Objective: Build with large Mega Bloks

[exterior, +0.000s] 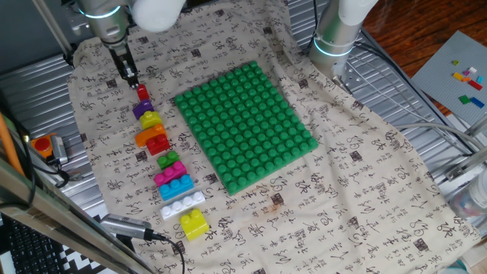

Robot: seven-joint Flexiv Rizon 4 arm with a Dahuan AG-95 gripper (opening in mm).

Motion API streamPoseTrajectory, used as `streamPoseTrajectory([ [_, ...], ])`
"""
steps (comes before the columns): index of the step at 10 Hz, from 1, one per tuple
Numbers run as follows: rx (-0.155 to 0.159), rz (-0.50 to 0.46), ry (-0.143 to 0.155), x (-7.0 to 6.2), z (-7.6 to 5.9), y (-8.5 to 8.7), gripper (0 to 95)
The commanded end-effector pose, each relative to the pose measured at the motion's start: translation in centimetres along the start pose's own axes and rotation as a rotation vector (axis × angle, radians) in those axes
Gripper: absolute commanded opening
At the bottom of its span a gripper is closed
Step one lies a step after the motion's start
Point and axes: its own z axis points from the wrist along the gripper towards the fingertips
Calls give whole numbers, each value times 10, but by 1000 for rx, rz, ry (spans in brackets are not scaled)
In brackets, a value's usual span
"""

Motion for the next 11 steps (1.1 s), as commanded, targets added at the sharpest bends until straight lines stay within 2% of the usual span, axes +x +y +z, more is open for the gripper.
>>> streamPoseTrajectory([
  [1, -3, -12, -2, 0, 6, 1, 380],
  [7, 6, -40, -6, 1, 15, 4, 380],
  [8, 8, -43, -7, 2, 15, 4, 190],
  [11, 9, -53, -12, 2, 15, 4, 190],
])
